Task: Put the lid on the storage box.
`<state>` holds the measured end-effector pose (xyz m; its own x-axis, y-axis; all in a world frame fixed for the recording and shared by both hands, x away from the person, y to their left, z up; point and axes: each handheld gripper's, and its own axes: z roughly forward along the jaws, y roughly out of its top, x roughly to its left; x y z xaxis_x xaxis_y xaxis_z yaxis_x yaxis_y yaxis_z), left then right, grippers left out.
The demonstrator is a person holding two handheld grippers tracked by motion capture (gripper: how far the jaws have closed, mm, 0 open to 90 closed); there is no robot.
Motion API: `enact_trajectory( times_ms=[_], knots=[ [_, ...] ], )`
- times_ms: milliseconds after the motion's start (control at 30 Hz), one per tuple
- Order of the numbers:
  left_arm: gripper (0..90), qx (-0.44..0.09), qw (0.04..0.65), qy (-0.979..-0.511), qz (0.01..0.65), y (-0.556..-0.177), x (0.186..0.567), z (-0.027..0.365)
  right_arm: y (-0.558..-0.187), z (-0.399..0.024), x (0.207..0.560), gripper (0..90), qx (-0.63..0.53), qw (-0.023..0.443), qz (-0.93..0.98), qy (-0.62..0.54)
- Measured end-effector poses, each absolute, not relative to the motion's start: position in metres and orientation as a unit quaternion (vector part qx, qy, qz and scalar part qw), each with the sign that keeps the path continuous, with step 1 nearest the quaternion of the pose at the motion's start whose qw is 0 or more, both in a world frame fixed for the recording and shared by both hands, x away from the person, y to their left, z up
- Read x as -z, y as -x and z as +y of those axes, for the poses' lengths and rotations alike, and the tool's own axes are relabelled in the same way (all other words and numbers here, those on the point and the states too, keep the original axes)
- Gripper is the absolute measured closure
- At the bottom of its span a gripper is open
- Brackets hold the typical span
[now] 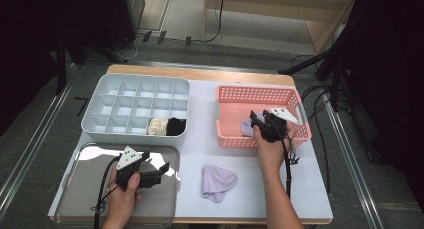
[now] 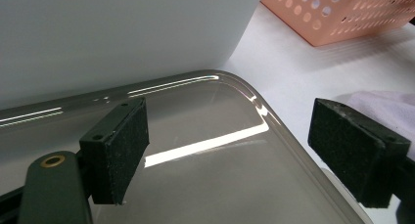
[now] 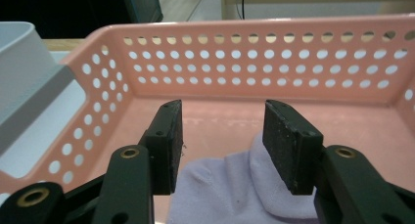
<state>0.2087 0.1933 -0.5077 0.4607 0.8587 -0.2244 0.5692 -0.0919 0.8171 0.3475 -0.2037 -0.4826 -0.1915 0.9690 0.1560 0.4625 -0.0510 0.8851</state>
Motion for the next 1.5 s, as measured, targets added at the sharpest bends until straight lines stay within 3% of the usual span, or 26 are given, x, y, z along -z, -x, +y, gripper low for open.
enact_trajectory(
  times_ms=[167, 500, 767, 1000, 1200, 1367, 1500],
  knots=[
    [16.1, -0.158, 0.458, -0.721, 0.495, -0.209, 0.508, 0.193, -0.354, -0.2, 0.492, 51.2, -0.403, 0.296, 0.653, -0.569],
    [16.1, -0.159, 0.454, -0.724, 0.494, -0.209, 0.508, 0.193, -0.368, -0.2, 0.489, 51.7, -0.347, 0.204, 0.672, -0.622],
    [16.1, -0.157, 0.459, -0.722, 0.494, -0.209, 0.508, 0.193, -0.376, -0.197, 0.489, 48.0, -0.299, 0.19, 0.676, -0.646],
    [16.1, -0.153, 0.458, -0.724, 0.493, -0.209, 0.508, 0.194, -0.388, -0.196, 0.489, 52.9, -0.242, 0.15, 0.701, -0.654],
    [16.1, -0.149, 0.455, -0.726, 0.494, -0.211, 0.508, 0.193, -0.396, -0.197, 0.489, 65.5, -0.204, 0.084, 0.716, -0.663],
    [16.1, -0.146, 0.455, -0.726, 0.495, -0.211, 0.508, 0.194, -0.395, -0.197, 0.489, 85.6, -0.205, 0.072, 0.72, -0.659],
    [16.1, -0.144, 0.455, -0.727, 0.494, -0.211, 0.508, 0.194, -0.39, -0.196, 0.488, 90.0, -0.216, 0.085, 0.715, -0.659]
  ],
)
